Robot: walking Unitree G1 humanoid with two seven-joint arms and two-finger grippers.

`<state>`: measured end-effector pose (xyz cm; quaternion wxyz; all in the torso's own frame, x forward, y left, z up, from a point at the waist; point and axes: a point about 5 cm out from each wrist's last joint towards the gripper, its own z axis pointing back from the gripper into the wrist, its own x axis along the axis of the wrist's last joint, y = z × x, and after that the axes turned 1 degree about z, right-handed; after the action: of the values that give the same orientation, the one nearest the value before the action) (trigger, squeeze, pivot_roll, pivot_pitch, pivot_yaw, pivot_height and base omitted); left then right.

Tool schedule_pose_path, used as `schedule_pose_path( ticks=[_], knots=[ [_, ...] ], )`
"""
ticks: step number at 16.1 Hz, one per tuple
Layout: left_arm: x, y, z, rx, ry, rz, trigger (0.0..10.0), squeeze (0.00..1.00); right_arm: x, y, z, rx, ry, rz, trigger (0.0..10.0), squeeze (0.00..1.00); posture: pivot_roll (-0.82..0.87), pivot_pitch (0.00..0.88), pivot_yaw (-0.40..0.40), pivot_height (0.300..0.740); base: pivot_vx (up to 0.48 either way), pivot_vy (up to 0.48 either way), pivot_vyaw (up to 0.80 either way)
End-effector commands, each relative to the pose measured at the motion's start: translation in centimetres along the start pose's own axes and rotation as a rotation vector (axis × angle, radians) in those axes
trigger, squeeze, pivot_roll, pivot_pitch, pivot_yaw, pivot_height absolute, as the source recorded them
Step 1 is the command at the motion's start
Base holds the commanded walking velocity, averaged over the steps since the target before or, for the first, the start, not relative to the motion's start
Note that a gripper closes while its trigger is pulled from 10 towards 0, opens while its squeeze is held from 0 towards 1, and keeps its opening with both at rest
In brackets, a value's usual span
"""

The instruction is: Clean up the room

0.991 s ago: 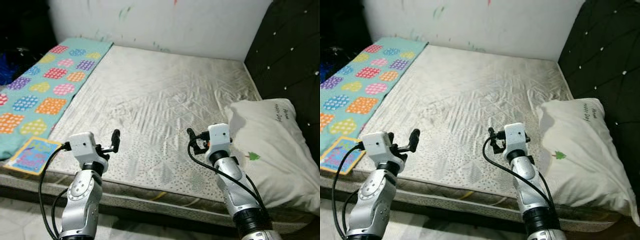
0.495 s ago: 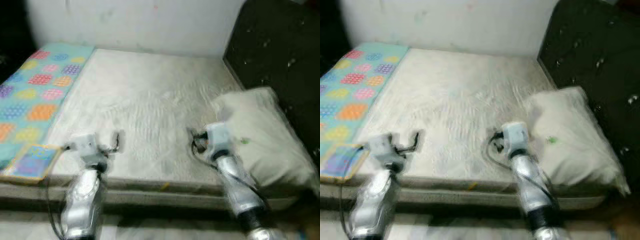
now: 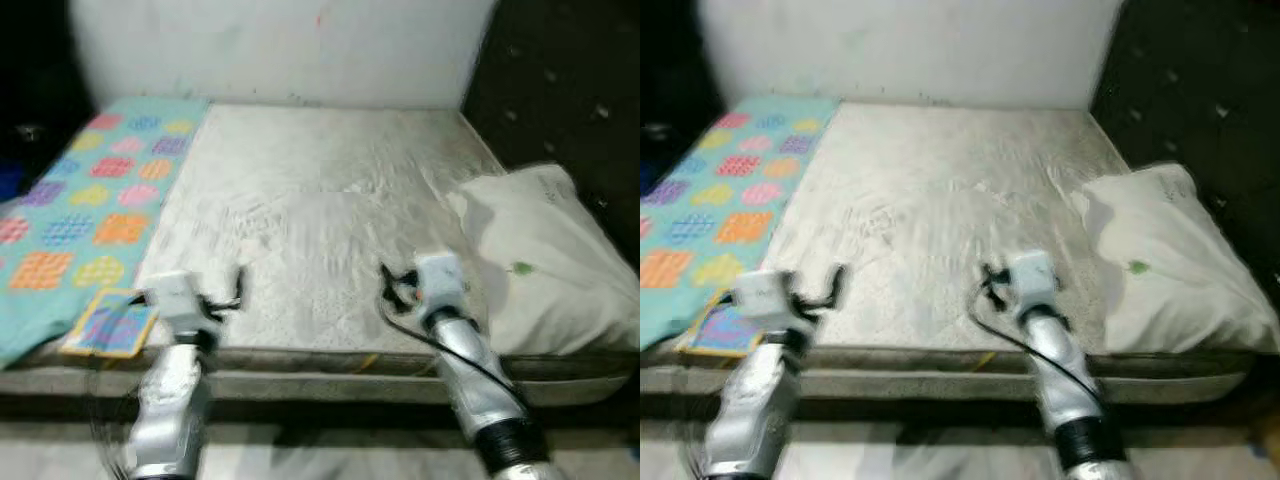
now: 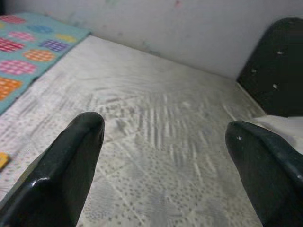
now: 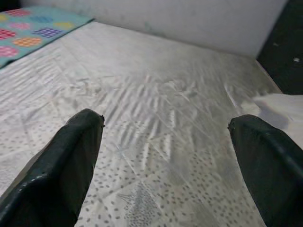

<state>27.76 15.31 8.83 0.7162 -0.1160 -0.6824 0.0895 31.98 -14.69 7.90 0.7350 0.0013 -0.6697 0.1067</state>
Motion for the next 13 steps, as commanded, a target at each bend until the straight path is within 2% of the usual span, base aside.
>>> schedule_pose_path(
  ticks=[1, 3, 13],
  knots=[
    [0.79, 0.66, 0.07, 0.023, -0.034, -0.025, 10.0, 0.0, 0.81, 0.46, -0.3, 0.01, -0.028, -0.008, 10.0, 0.0, -0.12, 0.0, -0.025, 0.74, 0.0, 0.0, 0.0],
    [0.87, 0.72, 0.11, 0.023, -0.038, -0.018, 10.0, 0.0, 0.74, 0.32, -0.33, 0.005, -0.024, -0.004, 10.0, 0.0, -0.12, 0.0, -0.025, 0.74, 0.137, 0.0, 0.0],
    [0.78, 0.75, 0.02, 0.017, -0.023, -0.025, 10.0, 0.0, 0.76, 0.13, -0.37, -0.01, -0.022, 0.0, 10.0, 0.0, -0.12, 0.0, -0.024, 0.74, 0.303, 0.0, 0.0]
  ],
)
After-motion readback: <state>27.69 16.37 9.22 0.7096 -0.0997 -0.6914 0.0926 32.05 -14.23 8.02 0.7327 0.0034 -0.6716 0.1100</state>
